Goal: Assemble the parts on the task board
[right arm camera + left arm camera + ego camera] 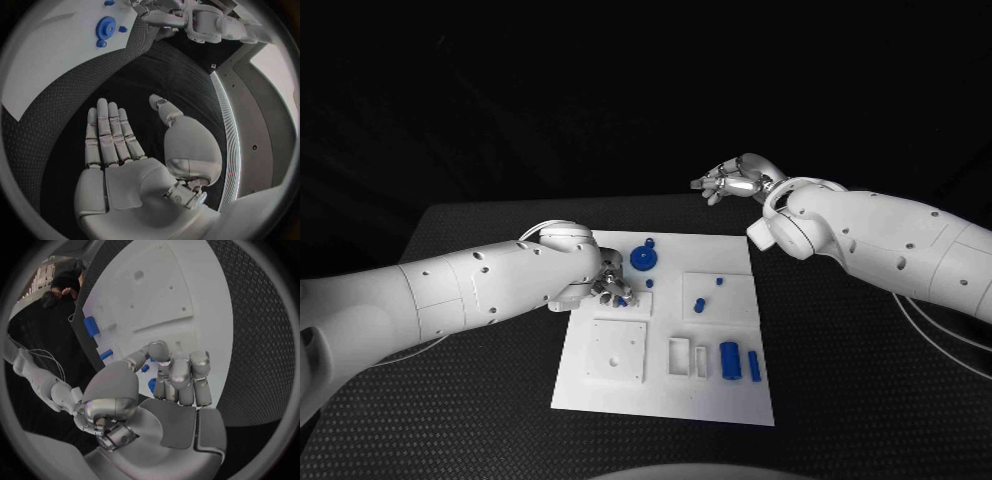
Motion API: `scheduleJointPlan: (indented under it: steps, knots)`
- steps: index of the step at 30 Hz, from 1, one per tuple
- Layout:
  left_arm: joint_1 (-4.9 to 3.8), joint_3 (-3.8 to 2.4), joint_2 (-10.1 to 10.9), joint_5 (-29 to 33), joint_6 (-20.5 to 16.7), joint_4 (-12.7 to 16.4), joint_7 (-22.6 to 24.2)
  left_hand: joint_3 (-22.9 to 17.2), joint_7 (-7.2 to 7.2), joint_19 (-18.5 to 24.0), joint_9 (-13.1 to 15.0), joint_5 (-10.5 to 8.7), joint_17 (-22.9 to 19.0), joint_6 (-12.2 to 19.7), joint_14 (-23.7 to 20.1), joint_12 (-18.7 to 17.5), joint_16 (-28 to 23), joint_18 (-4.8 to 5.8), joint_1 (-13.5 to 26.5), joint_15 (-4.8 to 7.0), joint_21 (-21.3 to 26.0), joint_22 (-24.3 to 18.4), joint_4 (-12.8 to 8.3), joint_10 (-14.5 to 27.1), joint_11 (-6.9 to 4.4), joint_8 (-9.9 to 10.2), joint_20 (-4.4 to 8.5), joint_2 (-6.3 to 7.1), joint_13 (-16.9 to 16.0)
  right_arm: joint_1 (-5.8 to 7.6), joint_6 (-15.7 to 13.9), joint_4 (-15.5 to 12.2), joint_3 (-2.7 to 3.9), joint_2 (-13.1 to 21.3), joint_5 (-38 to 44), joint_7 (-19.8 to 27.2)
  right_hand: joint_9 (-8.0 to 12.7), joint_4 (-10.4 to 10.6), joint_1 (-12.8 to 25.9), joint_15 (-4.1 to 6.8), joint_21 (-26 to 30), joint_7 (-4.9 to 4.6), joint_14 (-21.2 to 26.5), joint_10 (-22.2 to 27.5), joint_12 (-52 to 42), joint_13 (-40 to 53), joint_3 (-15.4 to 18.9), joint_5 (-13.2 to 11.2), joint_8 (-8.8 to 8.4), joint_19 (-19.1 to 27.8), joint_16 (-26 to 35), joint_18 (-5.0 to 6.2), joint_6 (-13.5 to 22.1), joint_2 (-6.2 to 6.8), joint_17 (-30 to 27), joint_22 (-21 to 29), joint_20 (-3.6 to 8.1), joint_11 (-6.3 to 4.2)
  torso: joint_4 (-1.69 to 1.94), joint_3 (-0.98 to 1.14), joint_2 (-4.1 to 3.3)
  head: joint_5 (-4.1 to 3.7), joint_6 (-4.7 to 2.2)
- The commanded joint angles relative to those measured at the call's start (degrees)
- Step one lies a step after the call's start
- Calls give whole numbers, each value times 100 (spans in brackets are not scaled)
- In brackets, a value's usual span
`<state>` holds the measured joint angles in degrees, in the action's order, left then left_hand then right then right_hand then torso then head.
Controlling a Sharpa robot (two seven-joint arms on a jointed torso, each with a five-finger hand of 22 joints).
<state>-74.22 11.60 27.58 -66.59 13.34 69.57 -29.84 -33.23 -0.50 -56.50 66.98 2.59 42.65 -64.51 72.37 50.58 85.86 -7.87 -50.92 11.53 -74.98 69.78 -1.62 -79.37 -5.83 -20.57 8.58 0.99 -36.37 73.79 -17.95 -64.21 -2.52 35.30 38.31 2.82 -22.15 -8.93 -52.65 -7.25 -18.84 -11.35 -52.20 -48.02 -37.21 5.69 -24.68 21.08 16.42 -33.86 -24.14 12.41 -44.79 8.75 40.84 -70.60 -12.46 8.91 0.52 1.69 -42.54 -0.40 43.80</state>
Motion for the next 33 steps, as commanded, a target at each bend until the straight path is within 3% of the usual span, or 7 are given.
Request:
scheduleJointPlan:
  steps: [1,8,24,31,32,33]
  knots:
    - [53,33,-20,15,-26,-36,-29,234,35,59,-7,17,-10,-209,-15,-13,10,-103,263,18,-2,-5,24,62,16,72,596,163,8,-2,63,-15,0,4,9,28,10,-1,30,-2,20,-91,24,24,-22,-7,39,31,34,57,32,-25,36,-9,5,-6,2,5,3,0,3,-7,0]
    - [53,36,-5,3,-64,-52,-50,512,48,80,-15,17,-15,-231,-26,-20,-5,-132,529,35,34,-22,119,73,0,152,613,325,16,-2,65,-16,0,9,11,25,11,-1,30,-2,22,-91,25,24,-23,-9,39,32,34,58,32,-25,36,-8,5,-7,2,5,0,2,2,-11,4]
    - [54,37,9,3,-121,-60,-41,608,59,79,-9,17,-18,-264,-29,-22,-18,-162,657,50,57,-35,215,77,-12,214,633,435,23,-2,62,-13,0,17,15,23,16,-68,-27,-10,37,-92,34,27,-39,-28,46,4,41,66,34,-24,37,0,10,-31,-5,6,3,-1,5,-13,0]
    - [58,34,33,-9,-227,-51,-26,686,62,79,-5,16,-21,-280,-30,-24,-26,-164,884,53,75,-47,419,76,-16,245,632,633,28,-3,56,-5,-1,15,15,24,16,-67,-24,-10,38,-92,35,27,-40,-29,47,5,42,66,35,-24,37,-1,10,-32,-5,6,-1,-5,3,-18,-8]
    - [58,33,47,-9,-224,-40,-26,571,82,58,6,17,-21,-300,-21,-23,-29,-204,905,78,89,-59,611,68,-34,269,662,802,32,-3,56,-5,-1,16,15,24,17,-67,-23,-10,39,-92,35,27,-40,-30,48,5,41,66,35,-24,38,0,10,-33,-6,6,0,-4,3,-18,-10]
    - [58,32,65,-10,-239,-27,-23,528,83,48,14,19,-21,-308,-18,-22,-30,-214,911,80,90,-62,694,66,-38,280,669,849,33,-4,57,-1,-1,14,15,24,17,-67,-23,-10,39,-92,35,27,-40,-30,49,6,41,66,35,-24,38,0,10,-33,-6,6,0,-5,3,-19,-13]
